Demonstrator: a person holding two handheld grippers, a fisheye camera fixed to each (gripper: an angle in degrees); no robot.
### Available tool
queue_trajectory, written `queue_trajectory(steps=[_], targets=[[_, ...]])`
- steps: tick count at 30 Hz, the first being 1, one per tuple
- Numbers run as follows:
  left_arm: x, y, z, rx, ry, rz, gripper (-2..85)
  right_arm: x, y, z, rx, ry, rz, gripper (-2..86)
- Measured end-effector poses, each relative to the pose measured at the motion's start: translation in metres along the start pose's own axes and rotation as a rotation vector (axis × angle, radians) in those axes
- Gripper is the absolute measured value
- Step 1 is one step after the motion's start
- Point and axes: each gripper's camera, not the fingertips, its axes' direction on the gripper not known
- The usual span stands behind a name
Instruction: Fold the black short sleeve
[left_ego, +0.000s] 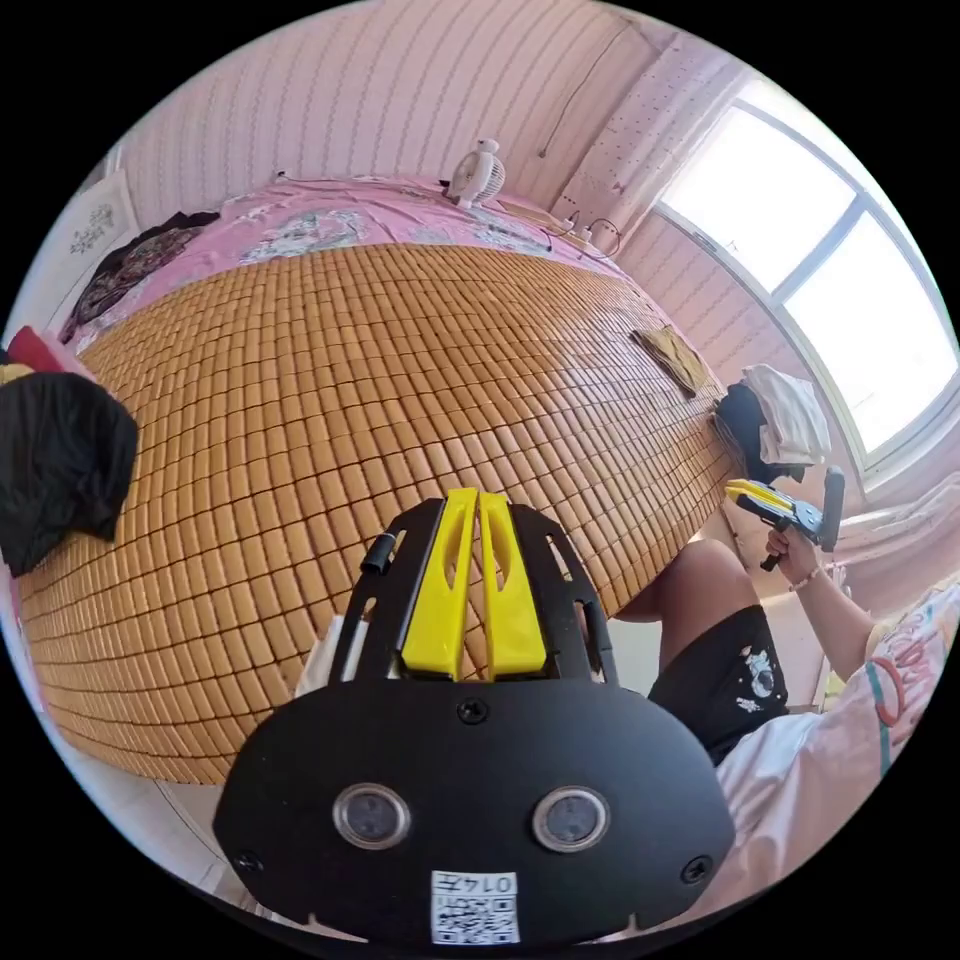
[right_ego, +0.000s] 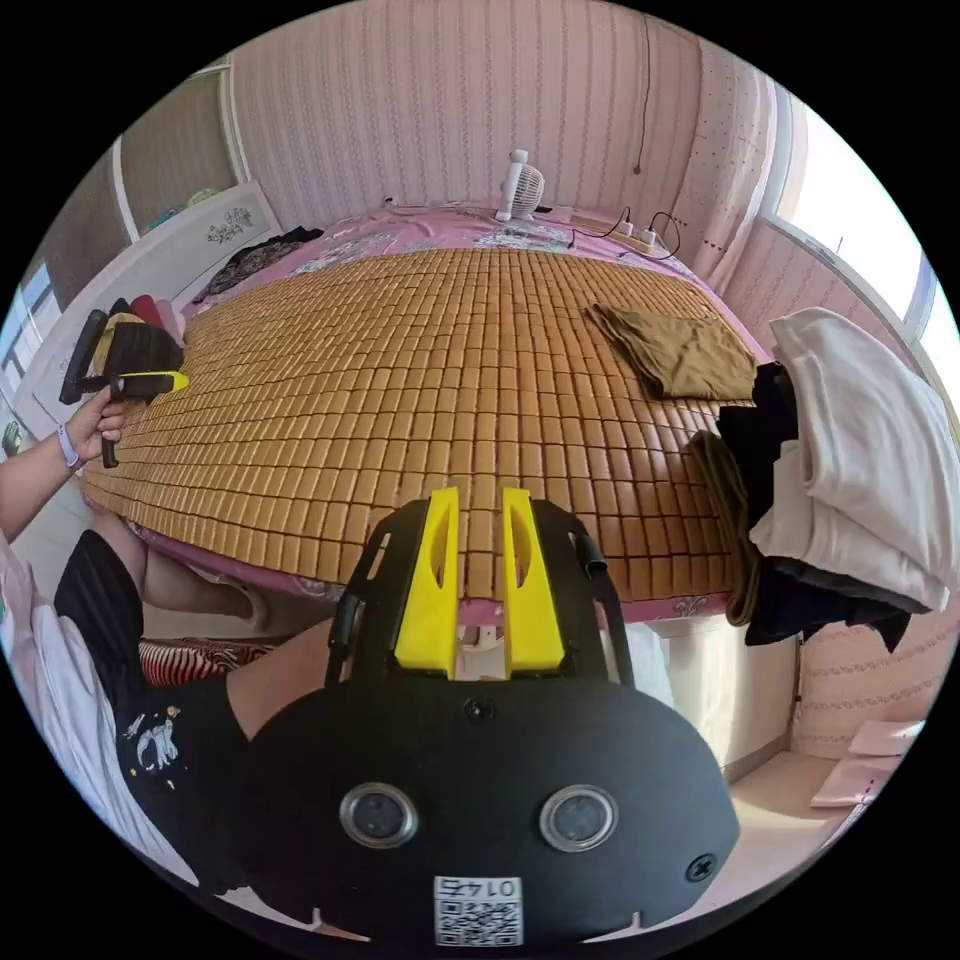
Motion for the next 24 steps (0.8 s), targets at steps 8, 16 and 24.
queue_trajectory(steps=[8, 16, 24], targets=[[-0.101, 0.136, -0.146, 0.308, -0.213, -0.333, 0.2, -0.166, -0.036, 0.021, 0.079, -0.298, -0.317, 5.2], [-0.164, 0.191, -0.164, 0.351, -0.194, -0.446, 4.8, -0.39, -0.109, 0.047, 0.036, -0.443, -0.877, 9.6], [-0.212, 0.119, -0.133, 0.297, -0.245, -0.36, 7.8, -0.533, -0.206, 0.118, -0.118, -0.494, -0.945, 8.8]])
